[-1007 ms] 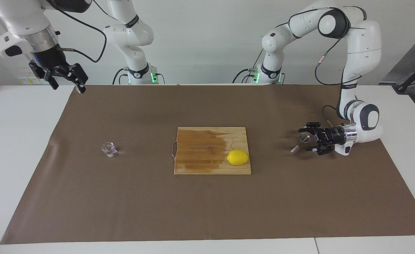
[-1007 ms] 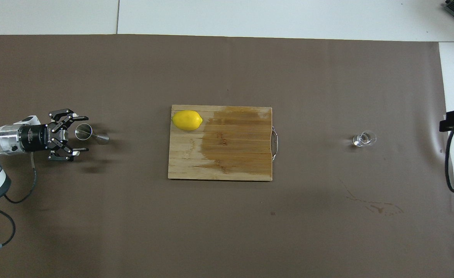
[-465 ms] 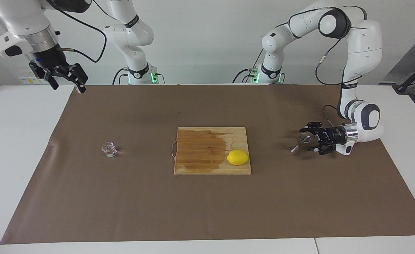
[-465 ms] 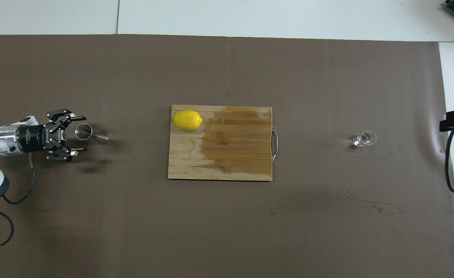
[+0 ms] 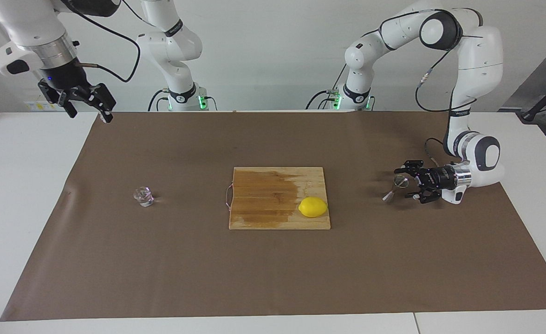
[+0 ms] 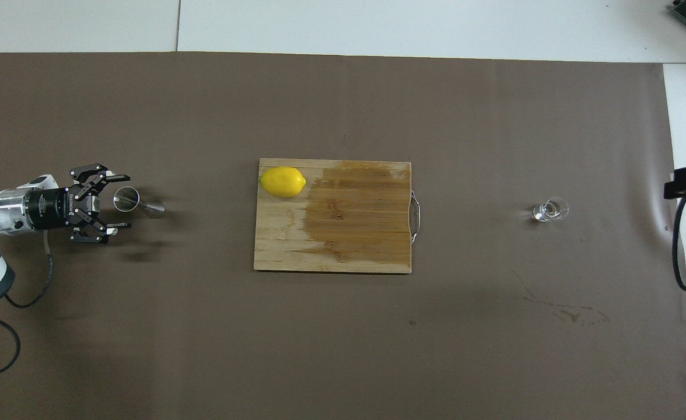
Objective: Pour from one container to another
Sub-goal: 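Close the left gripper around the metal jigger cup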
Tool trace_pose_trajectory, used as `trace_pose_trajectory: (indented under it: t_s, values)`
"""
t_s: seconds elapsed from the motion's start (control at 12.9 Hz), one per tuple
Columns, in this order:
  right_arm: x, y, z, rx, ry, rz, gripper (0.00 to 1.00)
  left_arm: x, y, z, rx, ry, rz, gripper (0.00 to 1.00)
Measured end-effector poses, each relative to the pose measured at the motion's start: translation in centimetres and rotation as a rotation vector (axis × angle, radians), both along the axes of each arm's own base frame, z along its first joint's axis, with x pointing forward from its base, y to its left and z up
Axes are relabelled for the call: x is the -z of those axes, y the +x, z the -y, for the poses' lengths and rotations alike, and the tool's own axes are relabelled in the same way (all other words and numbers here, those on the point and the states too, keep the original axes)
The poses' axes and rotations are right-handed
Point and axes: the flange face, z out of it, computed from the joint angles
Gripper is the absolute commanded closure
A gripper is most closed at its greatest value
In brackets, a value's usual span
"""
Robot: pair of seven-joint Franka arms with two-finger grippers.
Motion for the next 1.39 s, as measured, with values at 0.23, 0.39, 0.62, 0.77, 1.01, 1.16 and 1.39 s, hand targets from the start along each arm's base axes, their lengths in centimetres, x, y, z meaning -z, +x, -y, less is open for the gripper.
trace_pose_trajectory:
  t_s: [0.23,0.39,0.62,0.77,1.01,1.16,1.39]
  values:
    - [0.00,0.00,0.00,0.000,0.000,0.000,0.00,0.00,0.01,0.29,0.005,-0.004,0.000,0.00]
    - [0.00,0.00,0.00,0.000,0.000,0.000,0.00,0.00,0.01,0.34,0.005,-0.004,0.000,0.00]
    - [0.00,0.00,0.00,0.000,0.000,0.000,0.00,0.03,-0.02,0.37,0.006,-0.005,-0.001,0.17]
    - [0.00,0.00,0.00,0.000,0.000,0.000,0.00,0.08,-0.03,0.39,0.006,-0.005,-0.002,0.27]
    - [0.00,0.00,0.00,0.000,0.000,0.000,0.00,0.10,-0.03,0.41,0.006,-0.005,-0.002,0.42]
    - [0.00,0.00,0.00,0.000,0.000,0.000,0.00,0.11,-0.02,0.39,0.004,-0.004,-0.002,0.50]
    - [0.00,0.00,0.00,0.000,0.000,0.000,0.00,0.16,0.01,0.34,0.001,0.000,-0.003,0.57]
